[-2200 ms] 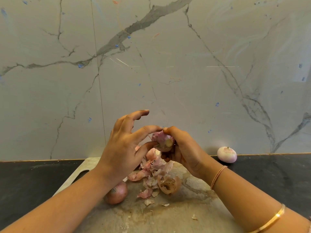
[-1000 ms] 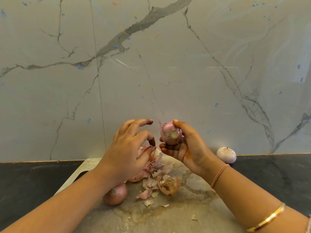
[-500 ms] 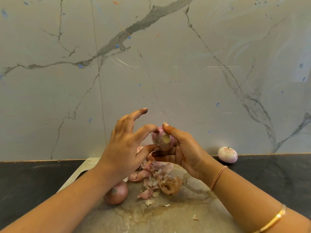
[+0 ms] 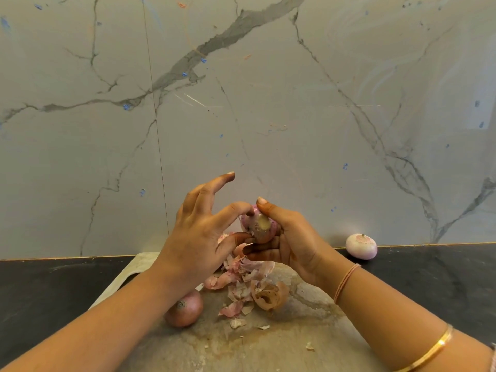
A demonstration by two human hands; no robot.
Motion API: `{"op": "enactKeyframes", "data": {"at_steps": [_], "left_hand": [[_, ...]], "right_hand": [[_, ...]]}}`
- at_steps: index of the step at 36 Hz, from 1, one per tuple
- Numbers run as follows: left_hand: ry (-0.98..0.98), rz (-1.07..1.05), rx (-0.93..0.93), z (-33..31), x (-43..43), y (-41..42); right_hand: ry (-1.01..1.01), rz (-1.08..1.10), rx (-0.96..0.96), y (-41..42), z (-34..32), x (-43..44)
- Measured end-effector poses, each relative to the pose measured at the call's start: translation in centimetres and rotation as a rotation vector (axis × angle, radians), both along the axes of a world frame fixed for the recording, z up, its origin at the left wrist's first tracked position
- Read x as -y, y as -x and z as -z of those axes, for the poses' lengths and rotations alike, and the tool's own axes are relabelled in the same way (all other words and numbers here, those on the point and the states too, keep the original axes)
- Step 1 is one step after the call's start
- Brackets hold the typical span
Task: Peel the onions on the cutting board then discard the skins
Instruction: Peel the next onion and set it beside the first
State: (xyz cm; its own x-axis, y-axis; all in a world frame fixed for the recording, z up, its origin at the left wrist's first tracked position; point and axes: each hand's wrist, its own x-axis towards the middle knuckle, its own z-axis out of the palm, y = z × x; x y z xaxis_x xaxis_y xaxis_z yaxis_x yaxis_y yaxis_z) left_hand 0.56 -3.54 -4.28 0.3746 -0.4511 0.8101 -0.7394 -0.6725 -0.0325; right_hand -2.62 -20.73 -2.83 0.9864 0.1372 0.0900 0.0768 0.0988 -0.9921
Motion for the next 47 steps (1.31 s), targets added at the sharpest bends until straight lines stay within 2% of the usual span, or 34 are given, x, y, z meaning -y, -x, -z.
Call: {"op": "enactKeyframes", "data": {"at_steps": [23,26,37,42,47], "left_hand": [[0.02,0.032,0.122,-0.2,0.2,0.1],[0.063,0.034,0.121,-0.2,0.3,0.1],[0.025,0.011,0.089,-0.1,0.3,0.1],[0.094,-0.035,-0.011,-0.2,0.3,0.1],[0.175,-0.089,-0.188,-0.6,0.3,0.6]], "right_hand": [[-0.159,-0.061,-0.061,0.3,-0.4,-0.1],[-0.147,-0.054,-0.055,0.3,-0.3,-0.1],[-0.051,0.029,-0.033,-0.2,0.1,0.1],[-0.082,0.084,-0.033,-0.7,0.4,0.0],[-0.141,0.078,-0.036,-0.8,0.5,0.0]]}}
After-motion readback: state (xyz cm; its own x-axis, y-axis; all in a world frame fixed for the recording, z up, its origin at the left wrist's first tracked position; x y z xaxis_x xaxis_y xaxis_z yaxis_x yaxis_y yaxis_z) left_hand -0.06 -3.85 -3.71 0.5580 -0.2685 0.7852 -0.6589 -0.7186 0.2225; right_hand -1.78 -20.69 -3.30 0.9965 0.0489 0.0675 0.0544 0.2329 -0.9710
